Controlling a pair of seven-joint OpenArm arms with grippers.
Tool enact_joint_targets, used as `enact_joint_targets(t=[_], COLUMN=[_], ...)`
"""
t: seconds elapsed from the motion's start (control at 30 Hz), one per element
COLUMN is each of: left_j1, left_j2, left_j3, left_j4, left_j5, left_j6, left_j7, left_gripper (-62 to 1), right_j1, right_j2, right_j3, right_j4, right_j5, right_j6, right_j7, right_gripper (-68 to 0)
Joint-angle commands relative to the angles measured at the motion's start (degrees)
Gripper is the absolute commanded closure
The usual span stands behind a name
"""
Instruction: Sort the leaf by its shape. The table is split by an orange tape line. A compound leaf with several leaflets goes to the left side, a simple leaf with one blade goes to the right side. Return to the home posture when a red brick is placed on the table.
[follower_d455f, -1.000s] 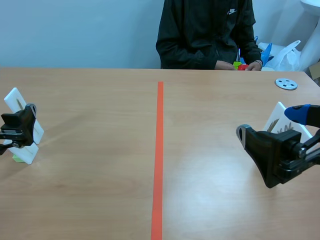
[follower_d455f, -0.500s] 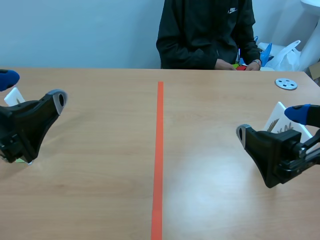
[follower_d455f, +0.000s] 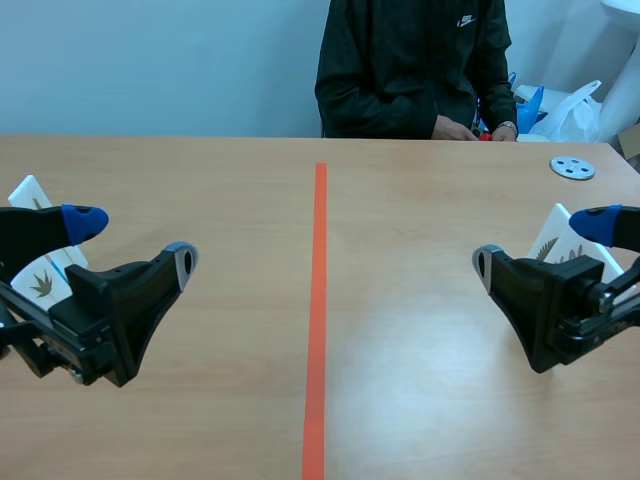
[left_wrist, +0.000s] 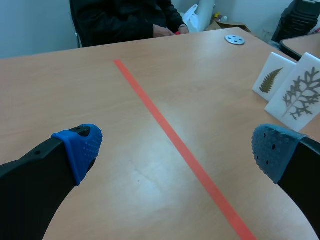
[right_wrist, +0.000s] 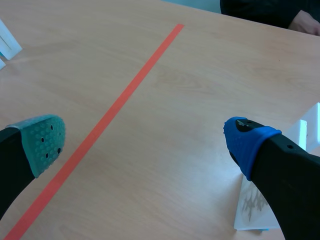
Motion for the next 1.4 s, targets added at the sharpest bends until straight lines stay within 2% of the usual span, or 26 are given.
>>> enact_joint_targets(t=[0.0,0.17,0.5,1.37], left_j1=[-0.28,-0.33,-1.73,-2.49], left_j2=[0.13,0.11,0.11,0.11], left_j3=[0.55,2.89,7.02,7.02], left_j4=[0.17,0.17,0.33,0.33], left_j5=[-0.31,5.03,10.93,11.02], left_j6=[-0.50,-1.22,-1.38,-1.40], left_j7=[-1.16,-1.16,-3.10,-3.10], left_gripper=[-62.3,-62.3,-62.3,-62.3], right_j1=[0.57,0.57,0.57,0.57], right_j2=[0.76,0.76,0.76,0.76], right_j3=[0.52,0.52,0.52,0.52], right_j4=[1.01,1.01,1.01,1.01], right_j5=[0.44,0.44,0.44,0.44], right_j6=[-0.20,-0.20,-0.20,-0.20], right_j7=[1.11,1.09,1.09,1.09], right_gripper=[-67.9,-67.9,-67.9,-67.9])
